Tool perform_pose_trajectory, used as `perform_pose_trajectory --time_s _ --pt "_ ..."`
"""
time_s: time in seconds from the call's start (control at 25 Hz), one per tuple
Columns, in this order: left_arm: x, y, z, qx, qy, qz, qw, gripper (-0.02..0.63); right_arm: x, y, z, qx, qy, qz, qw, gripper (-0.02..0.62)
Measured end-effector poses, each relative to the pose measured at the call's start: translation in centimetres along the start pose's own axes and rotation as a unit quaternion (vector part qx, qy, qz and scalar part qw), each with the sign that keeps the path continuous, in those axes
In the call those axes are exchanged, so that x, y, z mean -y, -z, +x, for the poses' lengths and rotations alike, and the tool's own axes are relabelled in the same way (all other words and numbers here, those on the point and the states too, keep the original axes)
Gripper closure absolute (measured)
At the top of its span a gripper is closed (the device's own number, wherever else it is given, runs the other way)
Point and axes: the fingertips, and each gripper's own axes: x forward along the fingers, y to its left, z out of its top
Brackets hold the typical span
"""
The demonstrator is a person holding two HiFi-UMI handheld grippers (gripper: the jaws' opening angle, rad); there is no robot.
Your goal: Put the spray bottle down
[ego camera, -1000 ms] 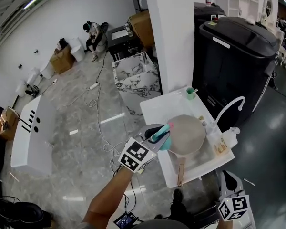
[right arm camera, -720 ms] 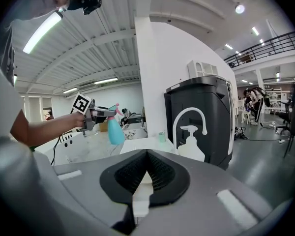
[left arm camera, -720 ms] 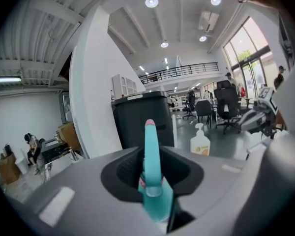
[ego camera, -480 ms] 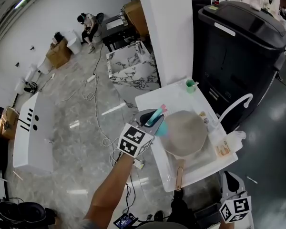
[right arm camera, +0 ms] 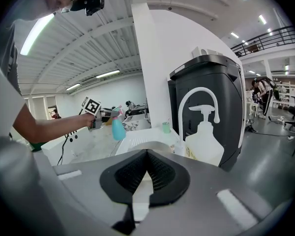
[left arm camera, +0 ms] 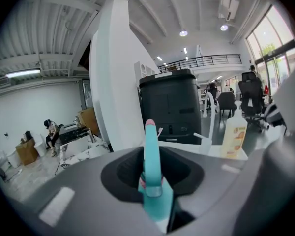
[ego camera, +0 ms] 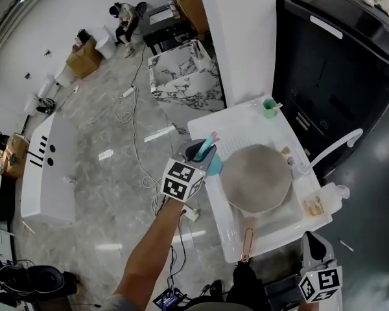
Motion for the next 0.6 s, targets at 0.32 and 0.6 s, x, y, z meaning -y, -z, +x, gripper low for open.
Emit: perform_pose_trajectory --time_s 0.32,0.6 --pt "-2.3 5.2 1.9 -0.030 -0.030 -0.025 0.9988 0.519 1.0 1.1 1.9 -0.017 0.001 0.000 1.000 0.594" --pt "-2.8 8.9 3.1 -0.046 -0.040 -0.046 0.9970 0.519 2.0 2.2 2.9 -0.026 0.005 0.004 1.000 0.594"
